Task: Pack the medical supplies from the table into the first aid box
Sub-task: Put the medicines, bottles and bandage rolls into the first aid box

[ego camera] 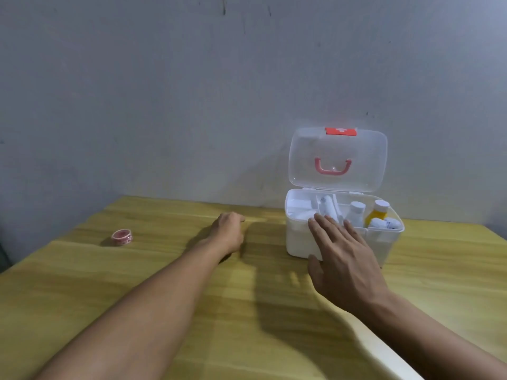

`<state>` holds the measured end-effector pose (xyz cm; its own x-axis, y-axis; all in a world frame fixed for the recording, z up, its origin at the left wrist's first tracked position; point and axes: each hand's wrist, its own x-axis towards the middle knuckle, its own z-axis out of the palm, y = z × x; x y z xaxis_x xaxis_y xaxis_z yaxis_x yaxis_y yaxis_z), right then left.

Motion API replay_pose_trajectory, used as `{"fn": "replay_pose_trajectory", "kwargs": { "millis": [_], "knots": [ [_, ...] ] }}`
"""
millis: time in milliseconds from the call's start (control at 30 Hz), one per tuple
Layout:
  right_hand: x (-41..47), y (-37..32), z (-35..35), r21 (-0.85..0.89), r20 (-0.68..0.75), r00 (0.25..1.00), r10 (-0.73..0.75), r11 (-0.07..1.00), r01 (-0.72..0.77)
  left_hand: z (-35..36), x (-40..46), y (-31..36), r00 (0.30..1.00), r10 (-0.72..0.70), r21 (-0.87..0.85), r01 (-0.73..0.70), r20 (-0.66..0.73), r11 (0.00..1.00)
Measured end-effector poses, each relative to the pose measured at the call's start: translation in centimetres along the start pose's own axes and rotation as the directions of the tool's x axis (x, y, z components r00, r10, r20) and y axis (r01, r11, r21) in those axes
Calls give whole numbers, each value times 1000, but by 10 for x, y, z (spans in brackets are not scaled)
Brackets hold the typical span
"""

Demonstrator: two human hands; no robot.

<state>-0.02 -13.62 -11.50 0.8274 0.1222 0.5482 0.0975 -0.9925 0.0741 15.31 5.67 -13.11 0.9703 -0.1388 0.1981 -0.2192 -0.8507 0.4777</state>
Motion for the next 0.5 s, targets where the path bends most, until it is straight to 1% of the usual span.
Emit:
{"fn": "replay_pose_trajectory", "kwargs": {
  "millis": [100,167,267,367,500],
  "knots": [
    [3,-12,-2,-31,7,999,39,999,-38,-7,-10,-10,998,43,-13,-44,-37,999],
    [9,-23,-5,-38,24,1000,13,999,-12,-17,-16,-20,998,38,-24,-40,-50,999],
    [18,-44,-9,3,89,994,-65,998,65,-38,-30,-38,996,4,-13,-5,-91,1000],
    [24,-60,-10,-10,159,985,-72,997,75,-63,-48,-57,992,-26,-9,25,-123,1000],
    [23,-63,-3,-64,118,992,-40,997,48,-92,-67,-97,974,-128,27,135,-187,990]
  ]
}}
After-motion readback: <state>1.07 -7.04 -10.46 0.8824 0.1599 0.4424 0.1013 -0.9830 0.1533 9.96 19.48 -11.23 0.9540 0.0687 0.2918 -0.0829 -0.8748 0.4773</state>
